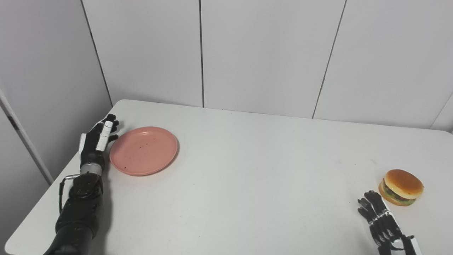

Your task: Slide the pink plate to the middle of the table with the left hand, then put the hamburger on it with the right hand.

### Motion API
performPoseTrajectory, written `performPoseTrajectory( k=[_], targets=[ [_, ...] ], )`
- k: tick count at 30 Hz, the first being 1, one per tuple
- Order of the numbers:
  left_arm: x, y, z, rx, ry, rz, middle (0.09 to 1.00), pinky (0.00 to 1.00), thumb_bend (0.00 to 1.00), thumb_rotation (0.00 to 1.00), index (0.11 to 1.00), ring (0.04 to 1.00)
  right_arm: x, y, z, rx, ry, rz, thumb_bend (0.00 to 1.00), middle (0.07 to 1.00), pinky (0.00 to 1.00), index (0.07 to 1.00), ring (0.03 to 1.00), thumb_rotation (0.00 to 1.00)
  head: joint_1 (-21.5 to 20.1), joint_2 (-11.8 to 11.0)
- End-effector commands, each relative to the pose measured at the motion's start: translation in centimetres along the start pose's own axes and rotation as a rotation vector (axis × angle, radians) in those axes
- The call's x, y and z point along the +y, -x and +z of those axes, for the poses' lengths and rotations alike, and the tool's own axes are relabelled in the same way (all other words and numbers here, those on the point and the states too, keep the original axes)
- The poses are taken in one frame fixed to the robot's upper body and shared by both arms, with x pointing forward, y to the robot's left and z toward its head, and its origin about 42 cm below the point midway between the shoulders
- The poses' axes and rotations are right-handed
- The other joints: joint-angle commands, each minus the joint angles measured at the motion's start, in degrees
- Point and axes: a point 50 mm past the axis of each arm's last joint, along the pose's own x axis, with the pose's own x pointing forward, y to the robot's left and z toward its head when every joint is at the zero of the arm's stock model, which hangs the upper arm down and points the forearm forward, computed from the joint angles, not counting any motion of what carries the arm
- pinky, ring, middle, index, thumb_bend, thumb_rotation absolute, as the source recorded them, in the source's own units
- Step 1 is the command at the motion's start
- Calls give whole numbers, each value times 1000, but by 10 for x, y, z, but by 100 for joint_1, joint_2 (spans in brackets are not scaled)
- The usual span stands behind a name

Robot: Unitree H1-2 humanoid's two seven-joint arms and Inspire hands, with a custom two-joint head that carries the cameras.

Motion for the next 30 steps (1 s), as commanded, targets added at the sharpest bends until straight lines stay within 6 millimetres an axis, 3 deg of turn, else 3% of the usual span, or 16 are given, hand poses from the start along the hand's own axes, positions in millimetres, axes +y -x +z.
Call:
performPoseTrajectory(
  k=[1,3,11,14,19,23,30],
  targets=[
    [5,-16,27,-83,-35,-37,824,757,928,893,775,846,7,13,-18,128,-15,10,948,946,931,923,926,995,-1,1],
    [3,-15,25,-80,-48,-68,837,725,979,899,789,848,7,12,-19,126,-15,11,946,945,930,924,924,995,-14,-4],
    [-17,-1,15,-100,-52,-168,806,667,982,870,769,831,9,12,-17,122,-18,15,944,942,926,919,923,988,-57,29],
    [-21,1,12,-78,-34,-173,806,723,969,866,782,842,10,13,-16,121,-13,15,947,941,921,920,921,993,-70,41],
    [-35,6,7,-73,14,-202,789,711,985,848,772,829,11,13,-14,122,-16,14,951,940,919,917,918,988,-92,64],
    [-46,11,8,-67,32,-224,802,763,980,853,785,827,12,13,-15,122,-17,13,953,935,912,912,915,982,-105,71],
    [-58,15,8,-55,63,-261,831,770,986,859,780,868,15,13,-15,123,-19,16,961,928,905,904,912,976,-130,77]
  ],
)
